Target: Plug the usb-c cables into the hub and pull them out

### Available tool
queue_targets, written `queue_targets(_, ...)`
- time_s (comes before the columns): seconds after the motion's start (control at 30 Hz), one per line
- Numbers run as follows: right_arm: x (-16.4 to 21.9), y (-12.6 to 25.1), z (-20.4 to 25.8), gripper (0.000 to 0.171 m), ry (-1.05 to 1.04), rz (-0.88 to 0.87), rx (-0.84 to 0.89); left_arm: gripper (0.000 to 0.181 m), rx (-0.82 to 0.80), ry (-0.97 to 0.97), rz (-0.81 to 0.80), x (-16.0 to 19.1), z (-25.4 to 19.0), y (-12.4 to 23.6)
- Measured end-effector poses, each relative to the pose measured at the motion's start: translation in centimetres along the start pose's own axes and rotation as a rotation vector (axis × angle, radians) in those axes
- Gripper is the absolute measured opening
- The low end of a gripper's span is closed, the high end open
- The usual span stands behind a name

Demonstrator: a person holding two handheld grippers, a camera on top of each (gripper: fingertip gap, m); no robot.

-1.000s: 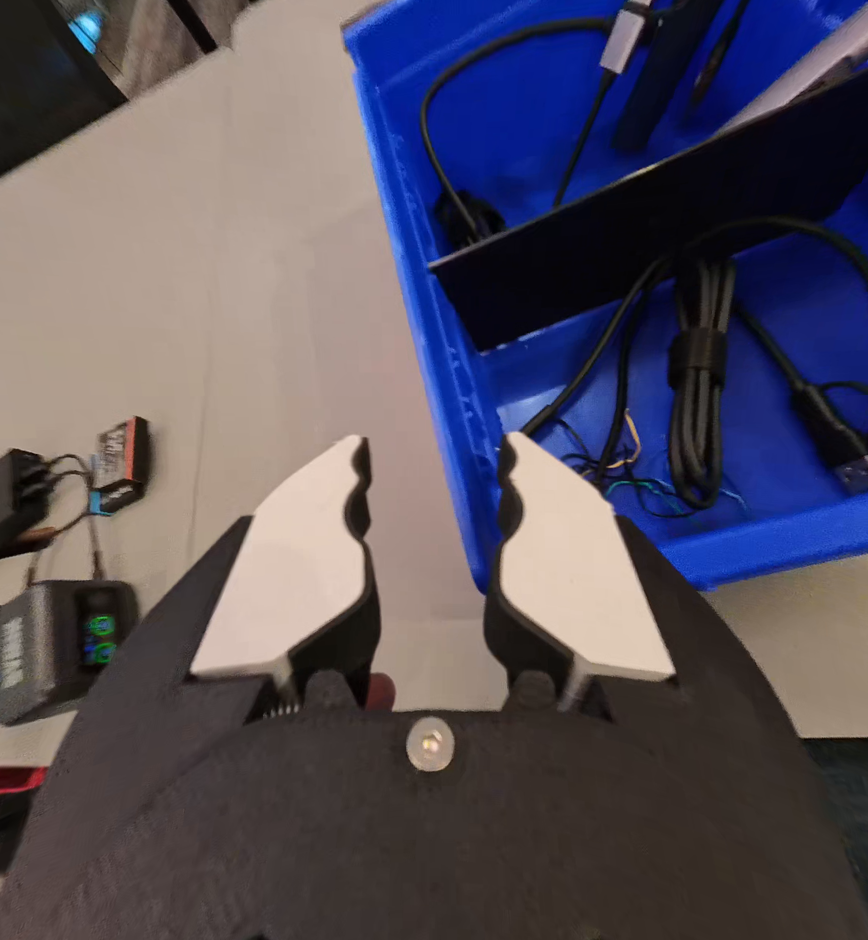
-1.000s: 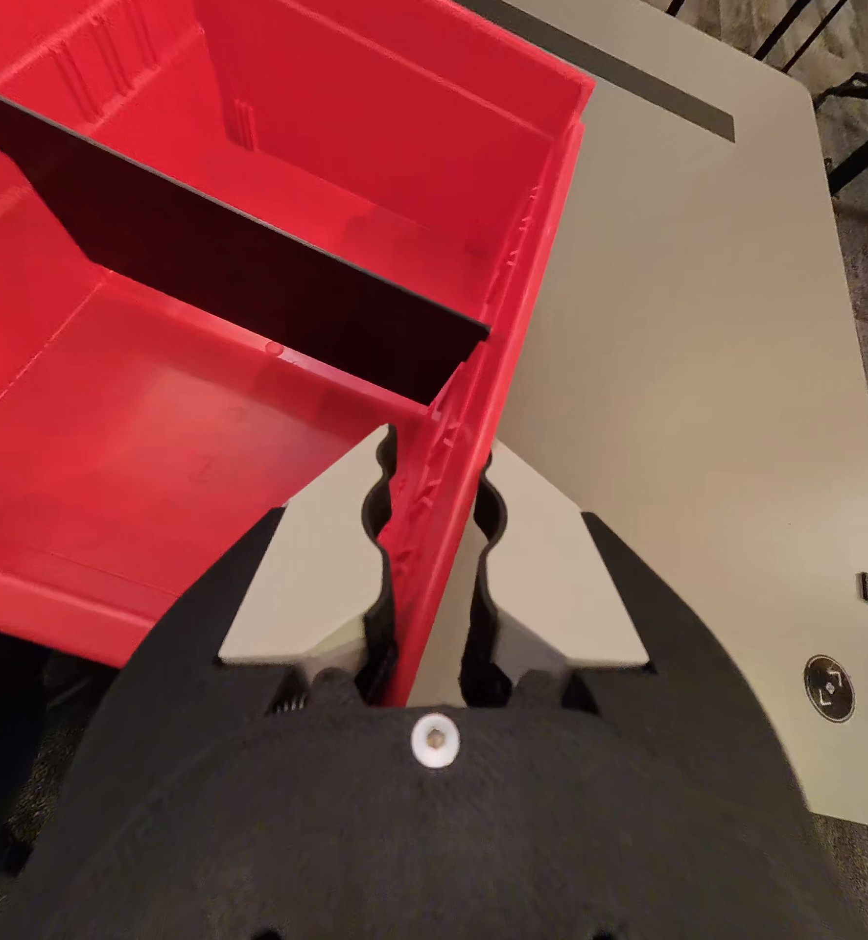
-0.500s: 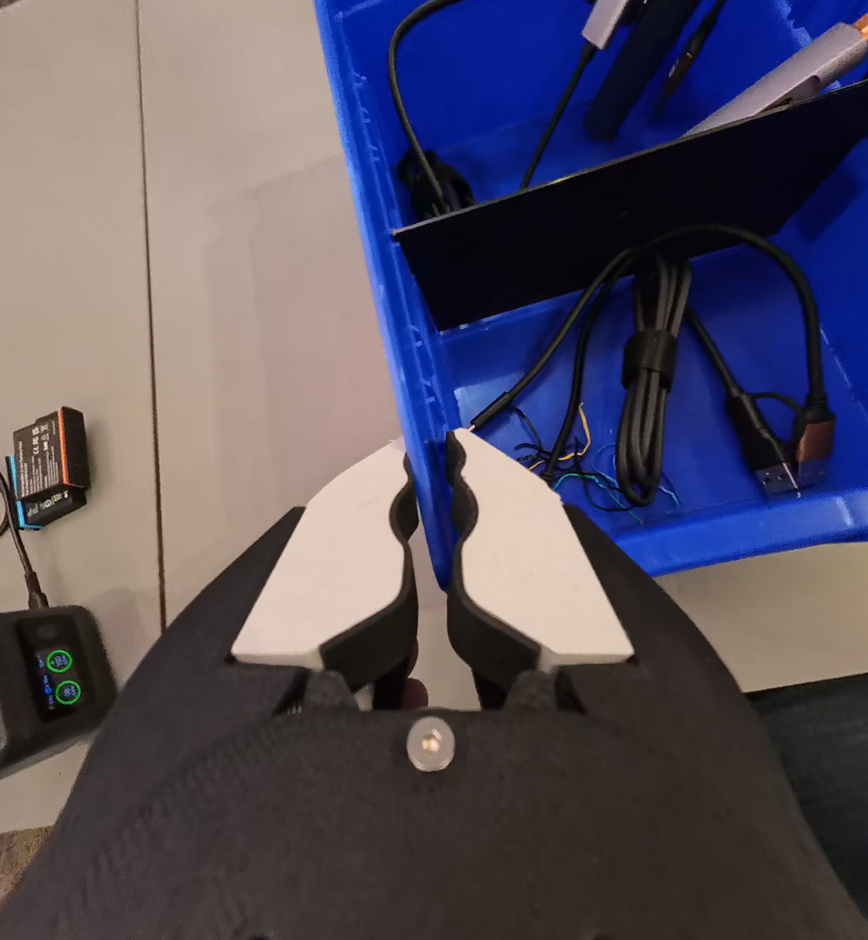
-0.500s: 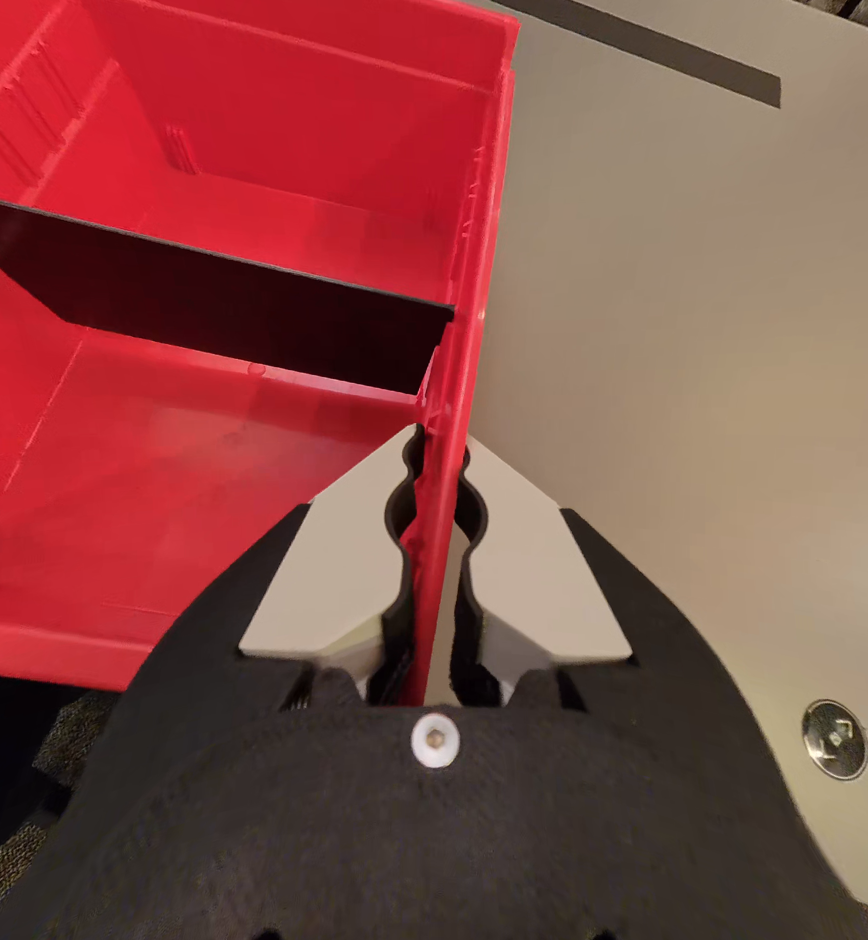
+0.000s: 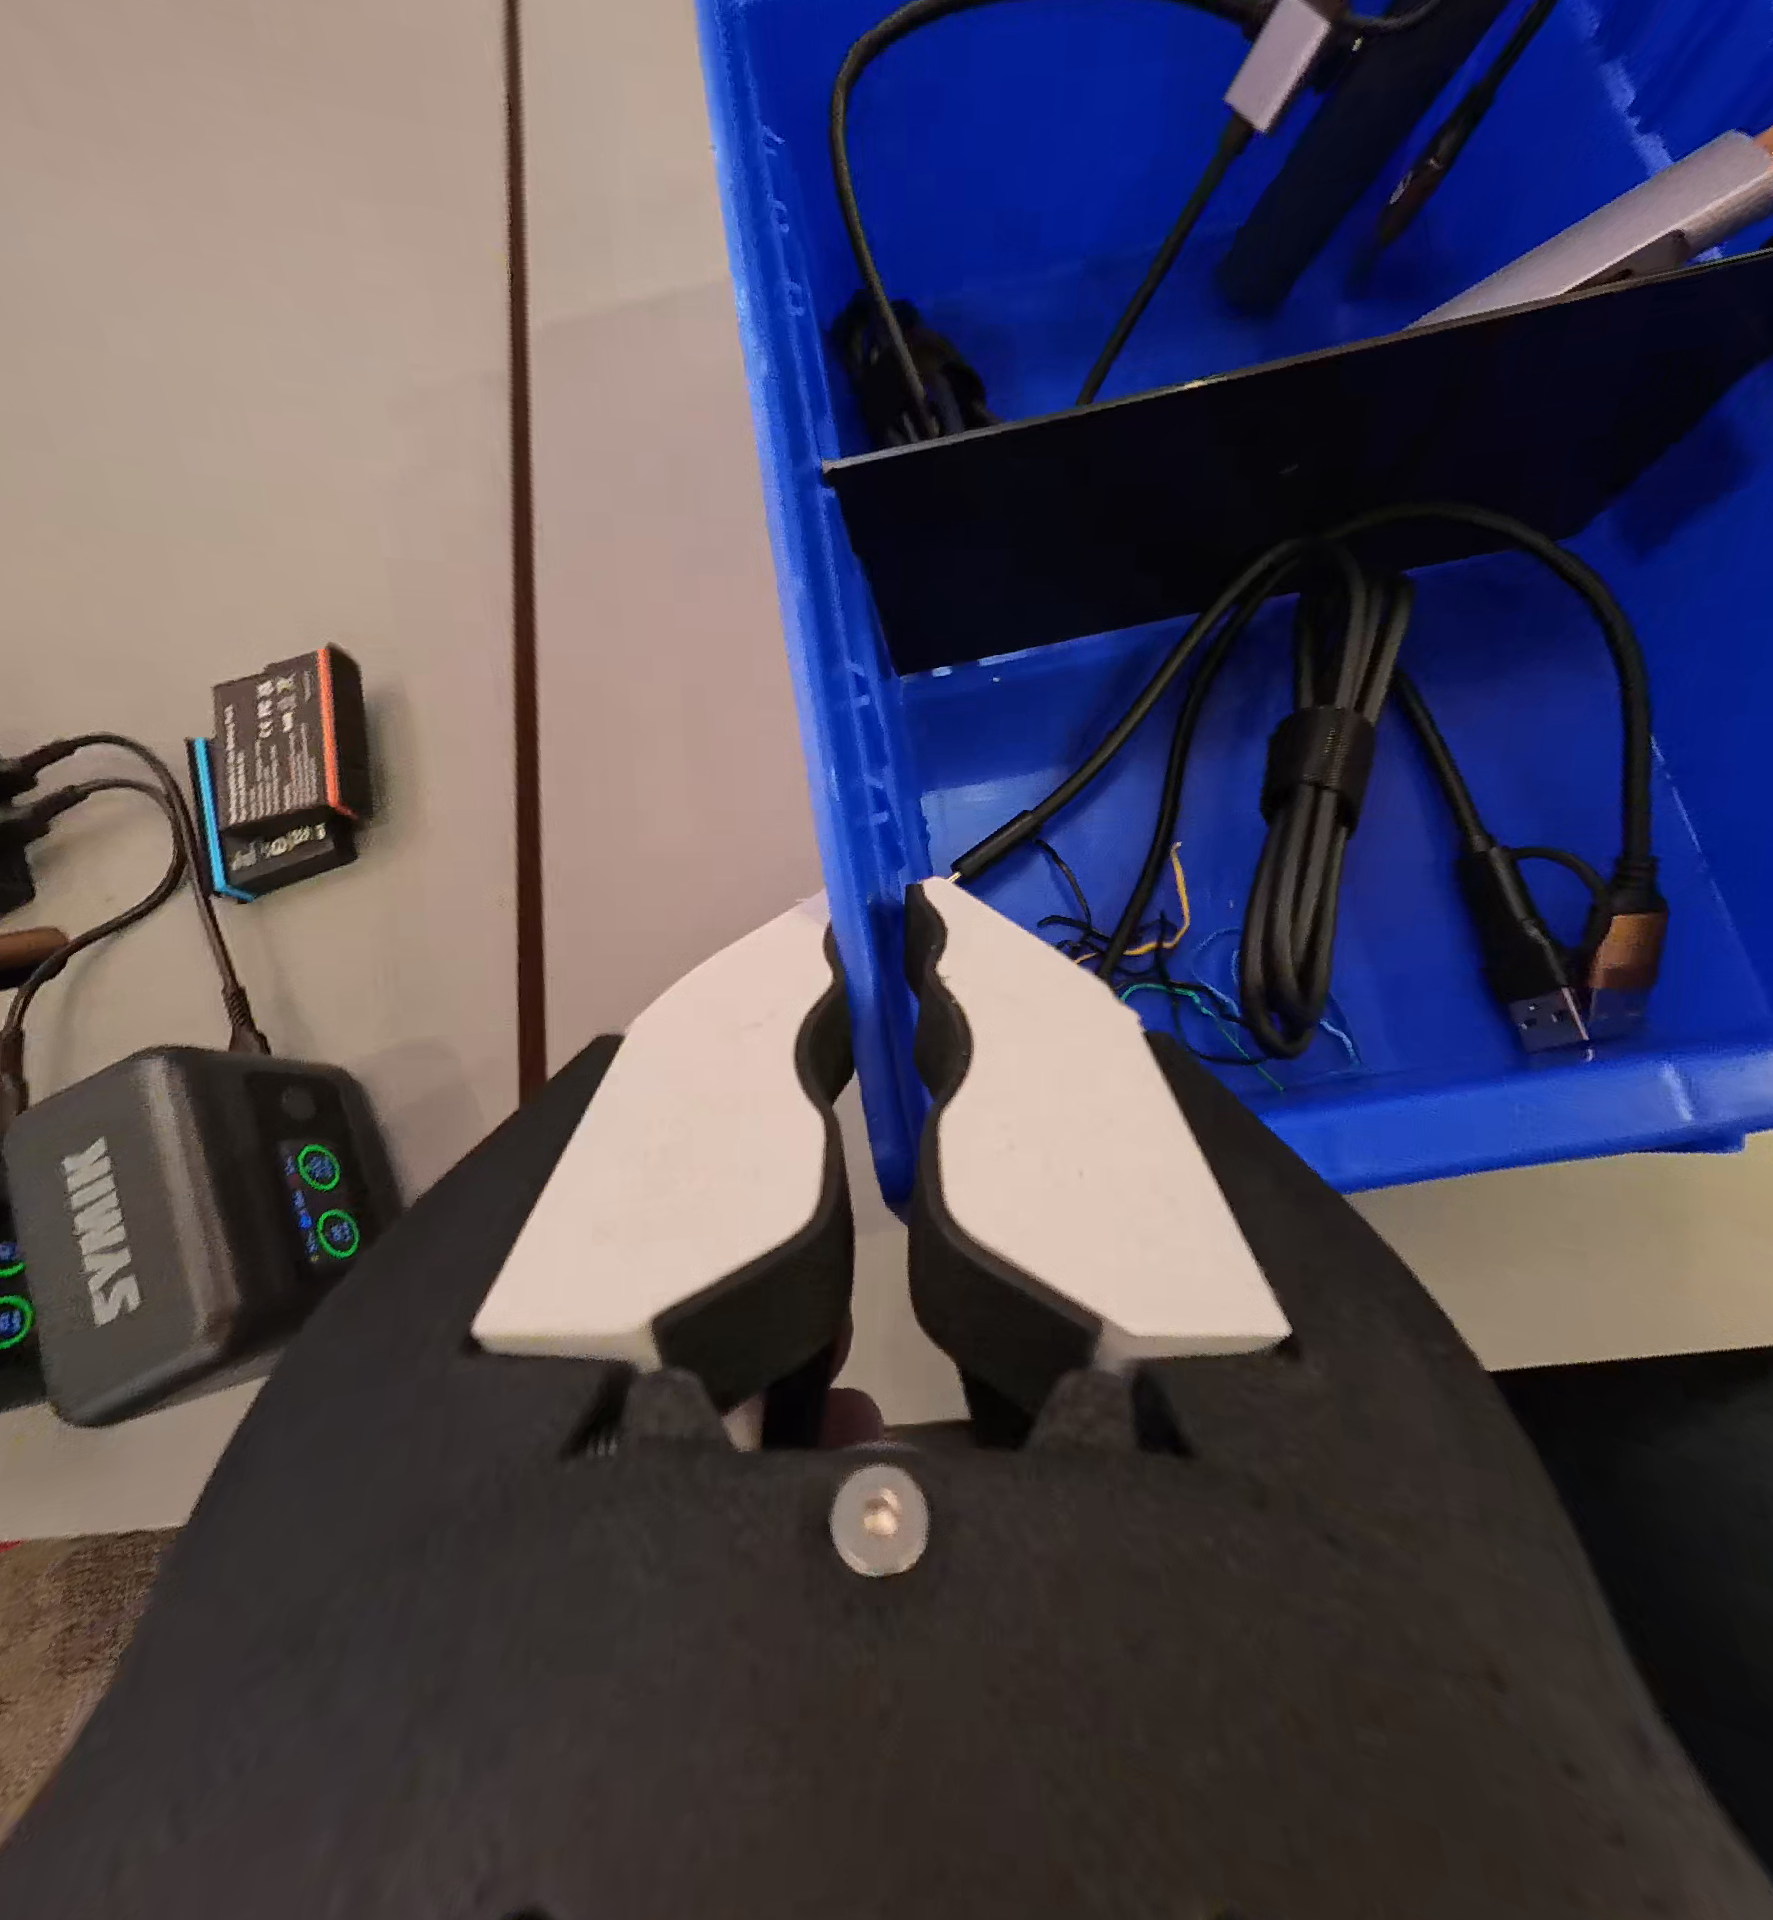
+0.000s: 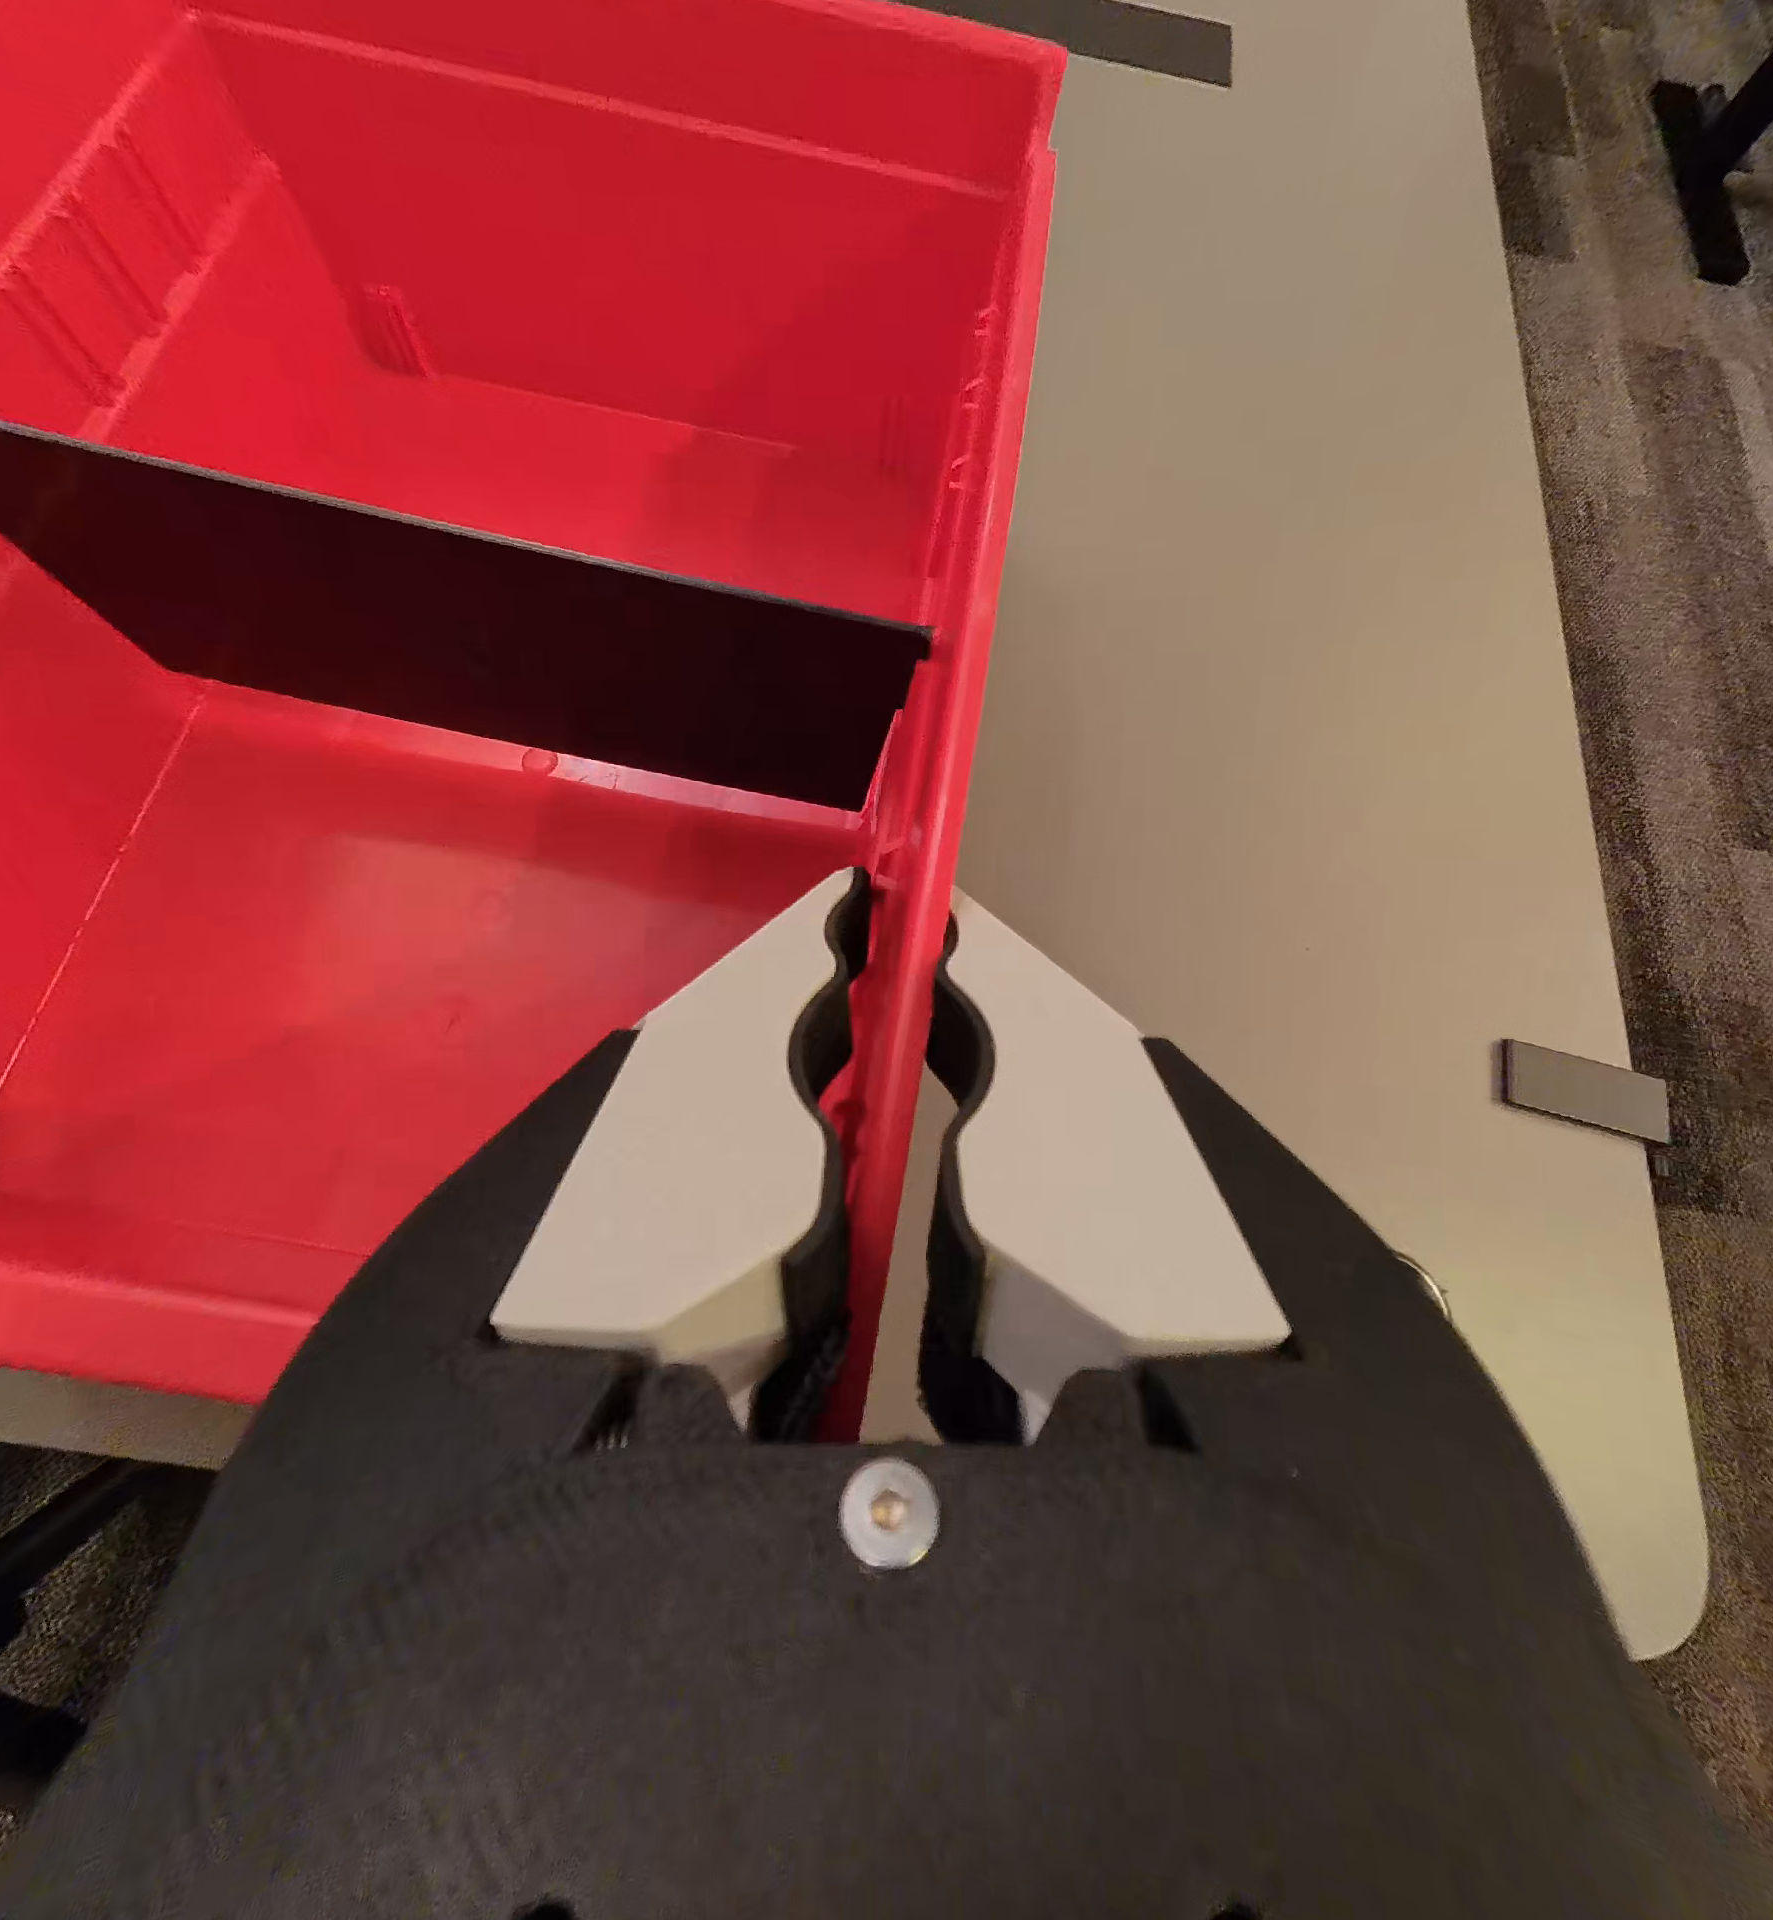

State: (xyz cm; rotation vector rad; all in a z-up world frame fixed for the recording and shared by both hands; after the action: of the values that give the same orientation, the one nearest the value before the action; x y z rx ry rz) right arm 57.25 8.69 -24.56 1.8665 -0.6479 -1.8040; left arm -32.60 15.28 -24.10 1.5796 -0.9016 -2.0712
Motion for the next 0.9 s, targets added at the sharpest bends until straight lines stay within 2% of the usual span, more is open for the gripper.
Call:
queue_targets(0.27,-0.2,-0.2,-0.5,0.007,0.016,-0.009,0.003,0.008,-0.024,-0.012,-0.029,0.6,1.9,0.0)
queue_targets(0.5,-1.0,1.2,-0.5,0.035,0.029,-0.061,0.056,0.012,-0.048,-0.065,-0.053,0.6,2.1,-0.1)
queue_targets(0.7,-3.1,3.8,0.4,0.056,0.085,-0.158,0.089,0.045,-0.101,-0.045,-0.187,-1.1,2.4,1.9)
queue_targets(0.8,-5.0,5.7,2.2,0.06,0.131,-0.232,0.087,0.052,-0.14,-0.095,-0.255,-2.7,1.3,3.5)
queue_targets(0.9,-7.3,7.4,5.7,0.064,0.215,-0.299,0.059,0.057,-0.113,-0.163,-0.329,-5.0,-1.5,5.0)
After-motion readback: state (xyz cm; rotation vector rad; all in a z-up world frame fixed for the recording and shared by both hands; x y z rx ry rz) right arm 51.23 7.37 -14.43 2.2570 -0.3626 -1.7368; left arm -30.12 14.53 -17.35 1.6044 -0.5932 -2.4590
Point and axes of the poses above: each gripper's, where its closed fingertips meet, y back along the fingers, x out of its underside, z = x × y across the jaws, the point moved 8 cm from there along y, back along the fingers, and after that the axes turned 4 degrees about -y, right-handed, at the moved point
